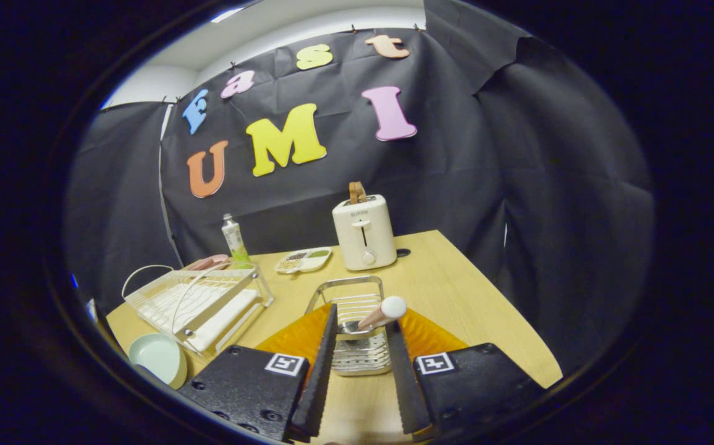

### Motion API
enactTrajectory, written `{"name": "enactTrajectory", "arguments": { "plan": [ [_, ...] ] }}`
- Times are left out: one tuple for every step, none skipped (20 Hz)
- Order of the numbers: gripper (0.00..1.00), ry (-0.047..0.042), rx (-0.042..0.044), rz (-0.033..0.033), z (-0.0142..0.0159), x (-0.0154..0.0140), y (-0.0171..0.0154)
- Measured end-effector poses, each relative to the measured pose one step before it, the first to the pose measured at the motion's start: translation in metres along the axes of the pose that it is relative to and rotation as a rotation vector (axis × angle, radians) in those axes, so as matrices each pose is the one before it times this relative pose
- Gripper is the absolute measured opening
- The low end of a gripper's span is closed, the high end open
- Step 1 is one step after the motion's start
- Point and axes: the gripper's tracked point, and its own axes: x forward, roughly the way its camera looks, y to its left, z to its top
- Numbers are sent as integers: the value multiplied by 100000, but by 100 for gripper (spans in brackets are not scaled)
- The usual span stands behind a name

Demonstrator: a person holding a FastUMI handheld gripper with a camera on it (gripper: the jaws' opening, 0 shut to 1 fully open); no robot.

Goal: Take the plate from the dish rack, then take the spoon from the basket and place it into the plate.

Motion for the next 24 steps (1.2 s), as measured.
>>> {"name": "enactTrajectory", "arguments": {
  "plan": [
    [49,-485,241,-1455,194,85,-421],
    [43,-329,863,-516,60,187,-314],
    [27,350,1803,1145,97,-230,206],
    [25,186,1371,1161,-26,2,-47],
    [21,-353,1191,1288,237,-110,-43],
    [18,-1104,534,487,474,-99,60],
    [12,512,-1189,-97,93,74,-90],
    [10,421,-1046,440,-65,19,116],
    [9,-145,-501,962,307,-157,333],
    [8,-515,-878,-139,311,-39,33],
    [8,-775,-833,-1024,437,-100,-153],
    [8,-78,-457,-74,256,-179,74],
    [8,-404,-182,701,360,-313,324],
    [8,-862,-1006,-428,503,-243,111],
    [8,-1183,-1616,-1505,567,-173,-222],
    [8,-907,-1836,-1003,610,-455,-38],
    [8,-425,-1367,14,727,-591,184],
    [8,-897,-1236,135,836,-600,252],
    [8,-1844,-1792,-1110,1097,-699,-57],
    [8,-2257,-2401,-1852,1111,-623,-246],
    [8,-2023,-2652,-1598,1047,-668,-35],
    [8,-1465,-2453,-199,751,-750,491],
    [8,-1040,-1723,761,666,-944,738],
    [8,-1149,-1398,1767,796,-779,992]
  ]
}}
